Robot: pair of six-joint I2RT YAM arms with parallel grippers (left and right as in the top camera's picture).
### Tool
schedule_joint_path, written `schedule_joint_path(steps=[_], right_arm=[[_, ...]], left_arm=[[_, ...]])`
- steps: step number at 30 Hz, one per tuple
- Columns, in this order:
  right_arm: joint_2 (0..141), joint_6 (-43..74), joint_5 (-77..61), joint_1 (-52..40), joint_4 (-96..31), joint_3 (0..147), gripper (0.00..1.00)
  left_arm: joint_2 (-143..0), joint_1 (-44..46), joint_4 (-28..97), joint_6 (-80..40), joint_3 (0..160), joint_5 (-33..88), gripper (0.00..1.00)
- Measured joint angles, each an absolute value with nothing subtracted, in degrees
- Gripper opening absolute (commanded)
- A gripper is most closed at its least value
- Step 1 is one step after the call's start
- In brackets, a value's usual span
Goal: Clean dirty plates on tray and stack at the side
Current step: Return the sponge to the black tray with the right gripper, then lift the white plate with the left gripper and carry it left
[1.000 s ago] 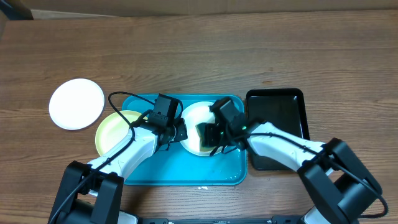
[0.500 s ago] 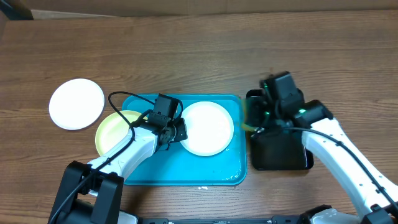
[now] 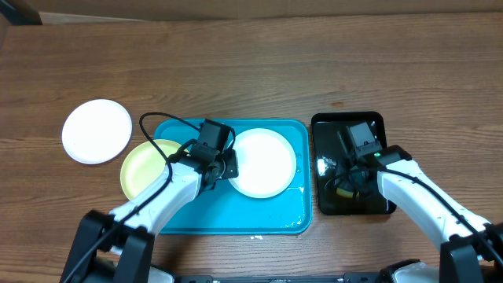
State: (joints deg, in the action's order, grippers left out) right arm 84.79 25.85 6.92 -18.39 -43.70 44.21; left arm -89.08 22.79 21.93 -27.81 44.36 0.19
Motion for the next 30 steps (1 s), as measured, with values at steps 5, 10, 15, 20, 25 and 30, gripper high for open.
schedule_joint_path(steps=[5, 10, 15, 20, 25, 30], right_arm=[[85.0, 25.8, 7.6, -18.4, -42.8, 42.8, 0.08], [85.0, 25.5, 7.9, -18.4, -42.9, 42.7, 0.7], [85.0, 25.5, 7.9, -18.4, -43.0, 42.7, 1.0], [85.0, 25.5, 7.9, -18.4, -43.7, 42.7, 1.0], [85.0, 25.5, 7.9, -18.4, -43.7, 42.7, 1.0], [85.0, 25.5, 7.9, -18.4, -43.7, 42.7, 1.0]], left_arm=[[-82.4, 26.8, 29.0, -25.8, 48.1, -8.3, 0.04], [-75.3, 33.6, 36.5, -23.4, 53.0, -23.5, 0.04], [-71.5, 43.6, 39.3, -20.1, 53.8, -40.4, 0.04], [-71.5, 54.2, 40.2, -17.7, 53.8, -58.5, 0.04], [-71.5, 62.8, 40.3, -16.3, 53.8, -77.3, 0.04], [-71.5, 65.9, 40.3, -15.4, 53.8, -84.1, 0.04]])
